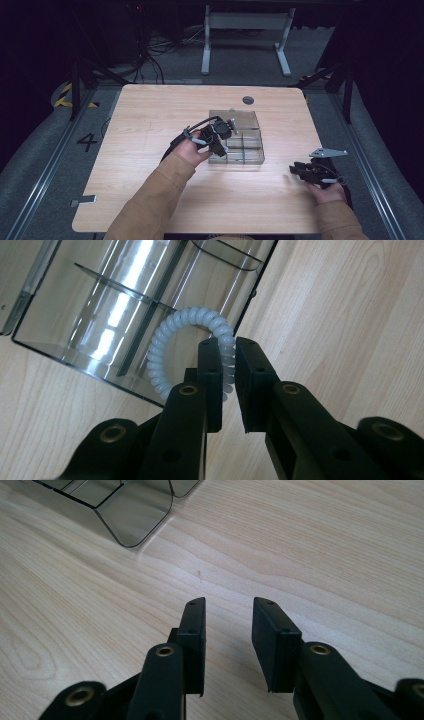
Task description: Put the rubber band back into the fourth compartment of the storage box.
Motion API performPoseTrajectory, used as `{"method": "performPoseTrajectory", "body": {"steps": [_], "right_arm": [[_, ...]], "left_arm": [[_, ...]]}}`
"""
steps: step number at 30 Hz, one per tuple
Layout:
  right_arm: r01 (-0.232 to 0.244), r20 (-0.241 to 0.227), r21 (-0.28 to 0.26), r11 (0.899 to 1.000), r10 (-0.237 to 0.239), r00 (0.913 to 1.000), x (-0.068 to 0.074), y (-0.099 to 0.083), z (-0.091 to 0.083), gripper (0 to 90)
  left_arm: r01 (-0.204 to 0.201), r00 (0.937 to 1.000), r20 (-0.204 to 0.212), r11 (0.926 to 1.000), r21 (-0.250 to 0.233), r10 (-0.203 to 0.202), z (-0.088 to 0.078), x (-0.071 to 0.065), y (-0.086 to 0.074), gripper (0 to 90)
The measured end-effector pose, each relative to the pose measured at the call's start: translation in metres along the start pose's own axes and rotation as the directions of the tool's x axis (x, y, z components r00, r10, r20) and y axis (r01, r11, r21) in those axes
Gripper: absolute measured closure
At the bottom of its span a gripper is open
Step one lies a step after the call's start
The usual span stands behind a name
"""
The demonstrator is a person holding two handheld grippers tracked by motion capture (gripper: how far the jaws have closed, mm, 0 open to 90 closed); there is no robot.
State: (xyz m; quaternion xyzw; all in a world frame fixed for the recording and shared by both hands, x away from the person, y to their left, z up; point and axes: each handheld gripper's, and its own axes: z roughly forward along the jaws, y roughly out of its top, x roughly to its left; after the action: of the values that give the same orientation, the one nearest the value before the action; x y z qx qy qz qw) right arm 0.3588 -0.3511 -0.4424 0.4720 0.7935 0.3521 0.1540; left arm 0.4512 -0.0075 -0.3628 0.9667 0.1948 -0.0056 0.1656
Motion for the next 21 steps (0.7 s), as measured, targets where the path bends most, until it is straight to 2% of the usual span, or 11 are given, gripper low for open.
{"method": "performPoseTrajectory", "body": {"steps": [16,21], "right_arm": [[-0.017,0.006,0.007,1.000,0.017,0.9998,-0.002,-0.005,-0.003,66.7],[-0.023,0.008,0.010,1.000,0.023,0.9997,-0.002,-0.006,-0.004,66.6]], "left_arm": [[0.030,0.9991,0.029,0.9995,0.011,-0.031,0.012,0.015,0.001,82.2],[0.026,0.9990,0.035,0.9995,0.019,-0.027,0.016,0.017,0.002,82.2]]}}
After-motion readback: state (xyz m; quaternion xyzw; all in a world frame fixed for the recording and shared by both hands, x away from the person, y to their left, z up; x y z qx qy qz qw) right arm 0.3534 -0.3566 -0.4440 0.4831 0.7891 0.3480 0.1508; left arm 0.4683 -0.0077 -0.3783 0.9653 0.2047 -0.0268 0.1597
